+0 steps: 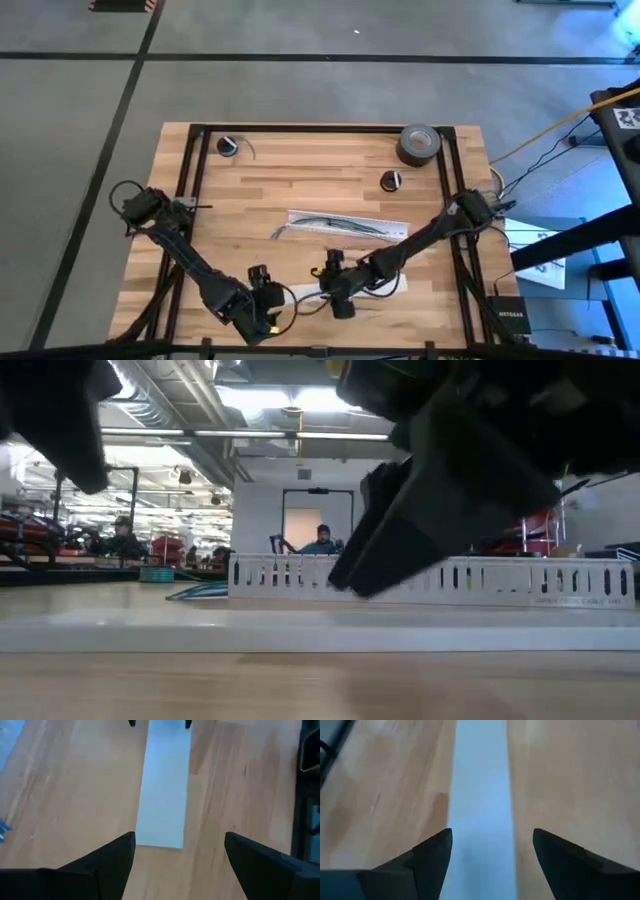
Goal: Ziptie cables
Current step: Close the white cable duct
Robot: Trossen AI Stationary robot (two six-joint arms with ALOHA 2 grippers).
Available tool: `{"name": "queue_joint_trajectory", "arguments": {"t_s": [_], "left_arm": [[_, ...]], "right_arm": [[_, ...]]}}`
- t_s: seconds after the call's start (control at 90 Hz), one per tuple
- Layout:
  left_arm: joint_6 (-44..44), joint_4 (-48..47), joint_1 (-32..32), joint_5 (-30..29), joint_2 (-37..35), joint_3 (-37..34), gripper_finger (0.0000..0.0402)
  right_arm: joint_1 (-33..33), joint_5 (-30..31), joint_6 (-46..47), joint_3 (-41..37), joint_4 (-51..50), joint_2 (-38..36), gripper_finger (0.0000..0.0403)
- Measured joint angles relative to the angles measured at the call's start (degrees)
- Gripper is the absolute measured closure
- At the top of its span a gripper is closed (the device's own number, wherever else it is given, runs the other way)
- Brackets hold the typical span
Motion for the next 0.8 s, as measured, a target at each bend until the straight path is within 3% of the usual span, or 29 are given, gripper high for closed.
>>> {"name": "queue_joint_trajectory", "arguments": {"t_s": [0.211, 0.478, 0.8], "left_arm": [[-3.3, 0.1, -1.5, 0.1, 0.0, 0.0, 0.011], [-2.9, -0.2, -2.7, 0.1, 0.0, 0.0, 0.011], [-2.3, 0.0, -2.6, 0.0, 0.1, 0.0, 0.011]], "right_arm": [[-0.1, 2.4, 1.1, 2.9, -0.2, 2.8, 0.0136], [0.5, 0.1, 1.2, 3.3, 0.2, 4.9, 0.0136], [0.8, 2.6, 0.7, 3.6, -0.2, 6.6, 0.014]]}}
